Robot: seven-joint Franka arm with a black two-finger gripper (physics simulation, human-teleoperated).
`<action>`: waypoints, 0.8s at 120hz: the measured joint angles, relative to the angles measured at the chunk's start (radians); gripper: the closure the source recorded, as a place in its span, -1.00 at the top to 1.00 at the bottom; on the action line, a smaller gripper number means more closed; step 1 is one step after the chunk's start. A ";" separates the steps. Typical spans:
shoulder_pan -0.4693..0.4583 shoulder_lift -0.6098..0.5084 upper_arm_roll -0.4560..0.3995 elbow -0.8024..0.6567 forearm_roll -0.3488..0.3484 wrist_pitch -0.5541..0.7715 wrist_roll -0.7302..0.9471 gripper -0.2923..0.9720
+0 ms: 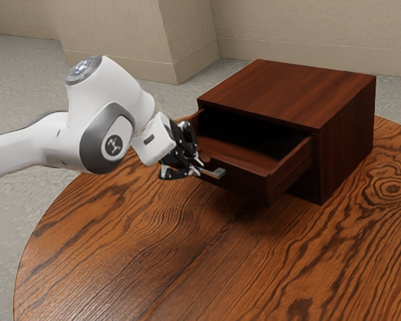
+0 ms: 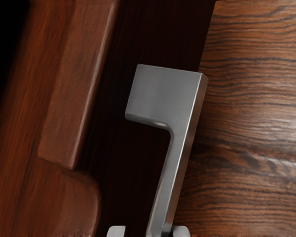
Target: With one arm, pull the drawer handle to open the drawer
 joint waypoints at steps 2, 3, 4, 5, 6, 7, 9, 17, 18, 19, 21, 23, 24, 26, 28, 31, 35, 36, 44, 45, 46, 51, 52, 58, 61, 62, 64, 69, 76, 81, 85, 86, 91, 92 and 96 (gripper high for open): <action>0.001 -0.003 -0.002 -0.003 0.000 0.000 0.000 -0.53; 0.002 -0.005 -0.003 -0.005 0.000 0.000 0.000 -0.53; 0.003 -0.006 -0.003 -0.007 0.000 0.000 0.000 -0.53; 0.004 -0.008 -0.004 -0.008 0.000 0.000 0.000 -0.53; 0.004 -0.010 -0.005 -0.010 0.000 0.000 0.000 -0.53; 0.004 -0.011 -0.005 -0.011 0.000 0.000 0.000 -0.53; 0.003 -0.016 -0.005 -0.015 0.000 0.000 -0.001 -0.53; -0.003 -0.034 -0.006 -0.031 0.000 0.001 -0.001 -0.52; -0.004 -0.036 -0.006 -0.033 0.000 0.001 -0.001 -0.52; -0.006 -0.039 -0.006 -0.035 0.000 0.001 -0.001 -0.52; -0.009 -0.043 -0.006 -0.040 0.000 0.001 -0.001 -0.52; -0.012 -0.047 -0.006 -0.044 0.000 0.001 -0.001 -0.52; -0.013 -0.048 -0.006 -0.046 0.000 0.001 -0.001 -0.52; -0.016 -0.052 -0.006 -0.049 0.000 0.001 -0.001 -0.52; -0.019 -0.054 -0.006 -0.052 0.000 0.001 -0.001 -0.52; -0.023 -0.058 -0.006 -0.057 0.000 0.001 -0.002 -0.52; -0.026 -0.061 -0.006 -0.061 0.000 0.001 -0.002 -0.52; -0.027 -0.062 -0.006 -0.062 0.000 0.001 -0.002 -0.52; -0.028 -0.066 -0.006 -0.065 0.000 0.001 -0.002 -0.52; -0.028 -0.066 -0.006 -0.066 0.000 0.001 -0.002 -0.52; -0.028 -0.066 -0.006 -0.066 0.000 0.001 -0.002 -0.52; -0.027 -0.071 -0.006 -0.070 0.000 0.000 -0.002 -0.53; -0.026 -0.073 -0.006 -0.071 0.000 0.000 -0.002 -0.52; -0.014 -0.087 -0.006 -0.081 0.001 0.000 -0.002 -0.52; -0.007 -0.096 -0.006 -0.084 0.001 0.000 -0.002 -0.52; -0.005 -0.100 -0.006 -0.085 0.001 0.000 -0.002 -0.52; -0.002 -0.109 -0.006 -0.087 0.001 -0.001 -0.002 -0.51; 0.003 -0.147 -0.011 -0.089 0.002 -0.004 -0.002 -0.41; 0.001 -0.204 -0.020 -0.087 0.004 -0.019 -0.002 -0.20; 0.001 -0.241 -0.023 -0.074 0.003 -0.041 -0.002 -0.06; 0.001 -0.276 -0.021 -0.060 0.001 -0.075 -0.003 0.03; 0.001 -0.285 -0.021 -0.057 0.000 -0.085 -0.004 0.05; 0.002 -0.329 -0.021 -0.047 0.000 -0.131 -0.006 0.14; 0.002 -0.338 -0.022 -0.045 0.001 -0.141 -0.006 0.16; 0.002 -0.362 -0.027 -0.030 0.004 -0.182 -0.007 0.21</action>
